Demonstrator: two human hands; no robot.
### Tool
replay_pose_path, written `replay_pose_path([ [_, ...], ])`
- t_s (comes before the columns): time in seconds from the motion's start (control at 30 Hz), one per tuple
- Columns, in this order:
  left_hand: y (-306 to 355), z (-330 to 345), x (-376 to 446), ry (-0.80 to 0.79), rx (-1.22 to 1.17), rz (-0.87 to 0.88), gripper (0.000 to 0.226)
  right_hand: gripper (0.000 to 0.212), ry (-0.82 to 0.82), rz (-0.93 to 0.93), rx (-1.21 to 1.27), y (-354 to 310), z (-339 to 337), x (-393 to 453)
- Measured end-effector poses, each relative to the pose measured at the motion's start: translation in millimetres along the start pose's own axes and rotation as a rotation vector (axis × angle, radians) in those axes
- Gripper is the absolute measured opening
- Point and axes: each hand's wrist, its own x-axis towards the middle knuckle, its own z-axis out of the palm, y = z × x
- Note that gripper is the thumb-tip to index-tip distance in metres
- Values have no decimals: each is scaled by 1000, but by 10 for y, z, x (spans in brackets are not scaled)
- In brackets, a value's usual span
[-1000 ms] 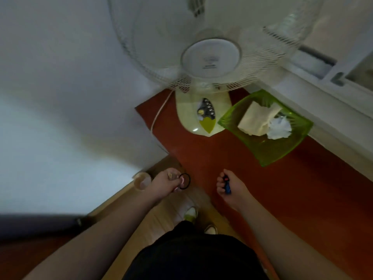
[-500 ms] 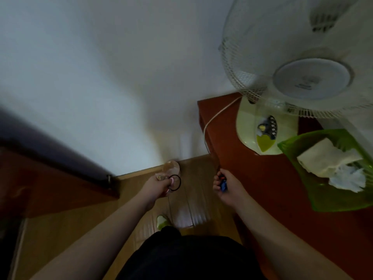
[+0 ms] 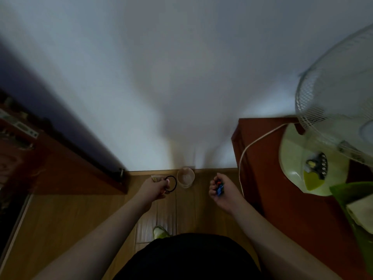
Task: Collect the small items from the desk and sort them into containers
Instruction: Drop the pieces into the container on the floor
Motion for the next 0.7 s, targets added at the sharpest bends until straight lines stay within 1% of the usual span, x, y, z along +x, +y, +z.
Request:
replay_pose_path([
  [0.2, 160, -472, 334, 11, -72, -3, 6, 18, 57, 4, -20, 73, 465, 297],
  [0.33, 201, -718, 487, 19, -102, -11, 4, 17, 103, 34, -16, 234, 682, 461],
  [0.5, 171, -882, 667, 53, -173, -53, 12, 16, 151, 103, 3, 341, 810, 628],
  [0.6, 117, -881, 763, 92, -222, -84, 18, 18, 163, 126, -43, 230, 846, 793],
  [0.7, 38, -839, 844, 121, -268, -121, 19, 19, 172, 128, -112, 69, 888, 1018],
])
